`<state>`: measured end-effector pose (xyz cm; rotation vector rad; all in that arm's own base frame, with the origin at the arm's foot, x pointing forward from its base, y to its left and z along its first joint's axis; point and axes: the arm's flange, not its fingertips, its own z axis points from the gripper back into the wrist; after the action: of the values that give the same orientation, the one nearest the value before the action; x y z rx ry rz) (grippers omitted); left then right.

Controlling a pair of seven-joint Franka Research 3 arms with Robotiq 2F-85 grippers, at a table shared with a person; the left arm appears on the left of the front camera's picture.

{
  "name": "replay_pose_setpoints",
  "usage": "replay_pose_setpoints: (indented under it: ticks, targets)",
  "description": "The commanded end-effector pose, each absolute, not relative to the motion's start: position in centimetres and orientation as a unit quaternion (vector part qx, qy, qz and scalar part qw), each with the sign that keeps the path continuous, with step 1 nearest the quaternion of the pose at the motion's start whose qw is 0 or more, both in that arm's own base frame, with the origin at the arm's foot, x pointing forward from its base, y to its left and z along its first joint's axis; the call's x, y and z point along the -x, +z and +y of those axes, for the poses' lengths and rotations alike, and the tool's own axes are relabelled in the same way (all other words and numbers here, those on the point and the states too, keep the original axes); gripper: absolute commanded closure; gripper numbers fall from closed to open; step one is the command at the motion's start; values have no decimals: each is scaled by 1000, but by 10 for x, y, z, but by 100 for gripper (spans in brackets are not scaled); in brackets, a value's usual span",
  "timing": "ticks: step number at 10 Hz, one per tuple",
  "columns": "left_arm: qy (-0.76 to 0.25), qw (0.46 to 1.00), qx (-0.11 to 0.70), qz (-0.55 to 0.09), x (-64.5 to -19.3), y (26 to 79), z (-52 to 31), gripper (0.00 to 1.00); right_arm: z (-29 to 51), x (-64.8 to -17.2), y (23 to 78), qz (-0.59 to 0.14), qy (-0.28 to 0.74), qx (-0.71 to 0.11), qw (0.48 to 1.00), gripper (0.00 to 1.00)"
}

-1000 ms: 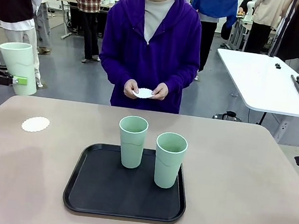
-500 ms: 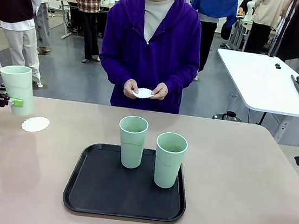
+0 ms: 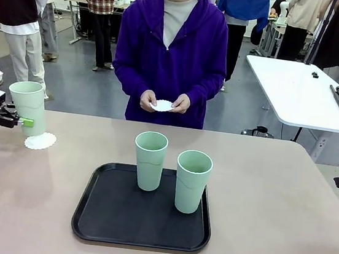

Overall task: Place coasters on the table and set cups on them.
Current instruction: Pick up one Reusable plastic cup and place it on a coaster set by the human.

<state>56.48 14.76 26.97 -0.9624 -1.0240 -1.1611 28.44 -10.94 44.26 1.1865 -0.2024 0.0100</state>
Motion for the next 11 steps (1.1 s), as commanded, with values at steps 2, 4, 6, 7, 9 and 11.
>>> replay_pose_setpoints:
  ticks: [2,4,6,7,9,11]
  targets:
    - [-502,594,441,-449,-574,265,148,16,-110,-285,442,-95,5,-560,823,0]
    - [-497,580,457,-455,-572,259,153,16,-110,-285,442,-95,5,-560,823,0]
    - [-502,569,464,-456,-573,255,157,16,-110,-285,442,-95,5,-560,823,0]
    - [-513,567,459,-453,-571,249,157,16,-110,-285,442,-95,5,-560,823,0]
    - [-527,565,452,-447,-572,241,155,16,-110,-285,442,-95,5,-560,823,0]
    - [-535,567,443,-443,-574,234,152,16,-110,-285,442,-95,5,-560,823,0]
